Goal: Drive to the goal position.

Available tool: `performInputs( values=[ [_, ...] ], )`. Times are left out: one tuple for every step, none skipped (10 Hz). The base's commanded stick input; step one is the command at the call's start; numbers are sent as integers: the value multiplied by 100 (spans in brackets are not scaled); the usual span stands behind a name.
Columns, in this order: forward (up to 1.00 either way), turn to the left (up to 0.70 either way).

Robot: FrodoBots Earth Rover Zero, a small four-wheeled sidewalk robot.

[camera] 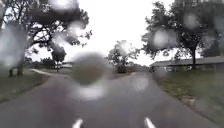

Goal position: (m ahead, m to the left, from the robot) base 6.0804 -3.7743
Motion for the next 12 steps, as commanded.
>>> performInputs(
  values=[
    [70,0],
    [70,0],
    [70,0],
    [70,0],
    [70,0],
    [70,0],
    [70,0],
    [70,0],
    [70,-13],
    [70,-35],
    [70,-35],
    [70,-35]
  ],
)
